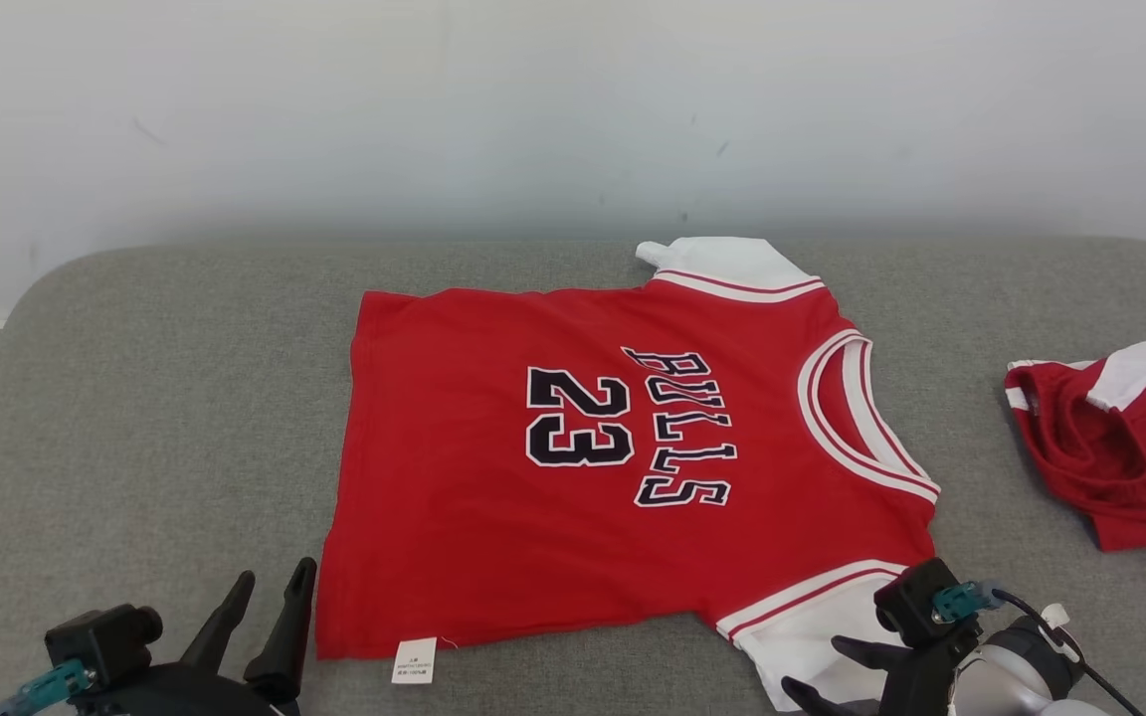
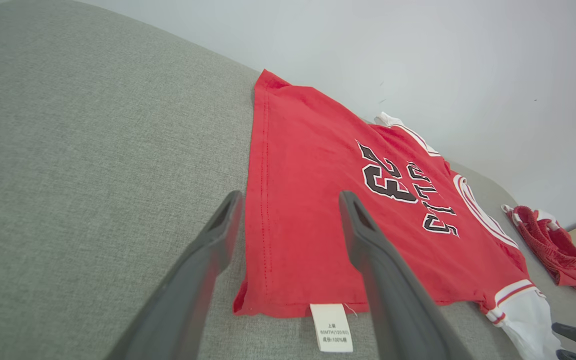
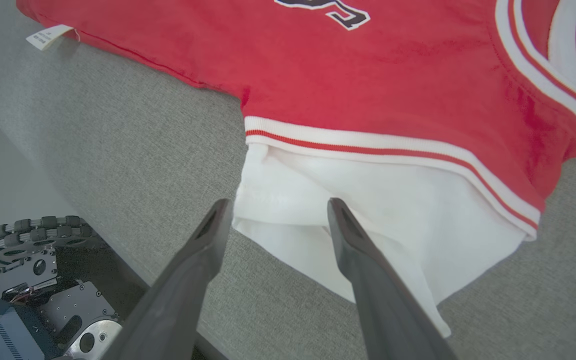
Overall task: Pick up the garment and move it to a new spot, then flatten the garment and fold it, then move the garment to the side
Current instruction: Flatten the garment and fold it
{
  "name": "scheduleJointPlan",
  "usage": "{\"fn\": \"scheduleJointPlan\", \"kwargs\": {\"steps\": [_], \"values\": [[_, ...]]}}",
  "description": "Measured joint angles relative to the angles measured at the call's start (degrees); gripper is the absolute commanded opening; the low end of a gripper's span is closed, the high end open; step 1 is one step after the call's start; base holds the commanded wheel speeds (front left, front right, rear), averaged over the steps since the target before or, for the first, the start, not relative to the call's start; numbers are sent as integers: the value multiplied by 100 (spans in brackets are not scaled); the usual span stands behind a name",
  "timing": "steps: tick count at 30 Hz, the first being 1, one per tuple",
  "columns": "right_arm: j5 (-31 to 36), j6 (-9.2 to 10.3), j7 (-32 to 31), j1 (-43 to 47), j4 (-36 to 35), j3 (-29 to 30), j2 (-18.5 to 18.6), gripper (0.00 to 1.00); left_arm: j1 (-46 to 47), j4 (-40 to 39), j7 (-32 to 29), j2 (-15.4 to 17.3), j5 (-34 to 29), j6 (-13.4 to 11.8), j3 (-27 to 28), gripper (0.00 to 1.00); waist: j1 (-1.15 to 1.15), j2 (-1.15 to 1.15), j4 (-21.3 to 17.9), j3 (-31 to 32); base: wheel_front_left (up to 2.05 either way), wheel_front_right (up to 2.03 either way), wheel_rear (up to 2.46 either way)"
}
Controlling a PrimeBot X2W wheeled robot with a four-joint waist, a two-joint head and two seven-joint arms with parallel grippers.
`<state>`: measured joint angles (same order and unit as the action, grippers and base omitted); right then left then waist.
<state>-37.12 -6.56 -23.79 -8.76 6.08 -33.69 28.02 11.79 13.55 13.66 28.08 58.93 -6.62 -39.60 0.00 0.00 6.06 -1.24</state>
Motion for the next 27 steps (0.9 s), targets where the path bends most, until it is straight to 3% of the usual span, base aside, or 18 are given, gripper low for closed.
{"fn": "scheduleJointPlan", "kwargs": {"steps": [12,13,14,15,21,27], "values": [[753,-27,-598,-297,-40,-655,265,100,46,5,-104,-102,-52,-1,-99,100,0,0,231,5,0,0,0],[757,-33,-602,-326,-38,-678,265,75,47,5,-103,-104,-52,-1,-99,100,0,0,254,0,0,0,0],[827,-34,-621,-371,-36,-734,265,27,46,9,-102,-102,-51,-1,-90,100,0,0,276,-6,0,0,0],[901,-36,-631,-403,-34,-771,263,0,44,19,-102,-98,-51,-1,-79,100,0,0,291,-11,0,0,0],[872,-51,-606,-461,1,-787,223,0,41,35,-101,-89,-49,-1,-45,100,0,0,308,-23,0,0,0],[281,-51,-486,-399,-198,-649,-65,0,14,69,-101,-71,-42,-18,-10,100,0,0,235,17,0,0,0]]}}
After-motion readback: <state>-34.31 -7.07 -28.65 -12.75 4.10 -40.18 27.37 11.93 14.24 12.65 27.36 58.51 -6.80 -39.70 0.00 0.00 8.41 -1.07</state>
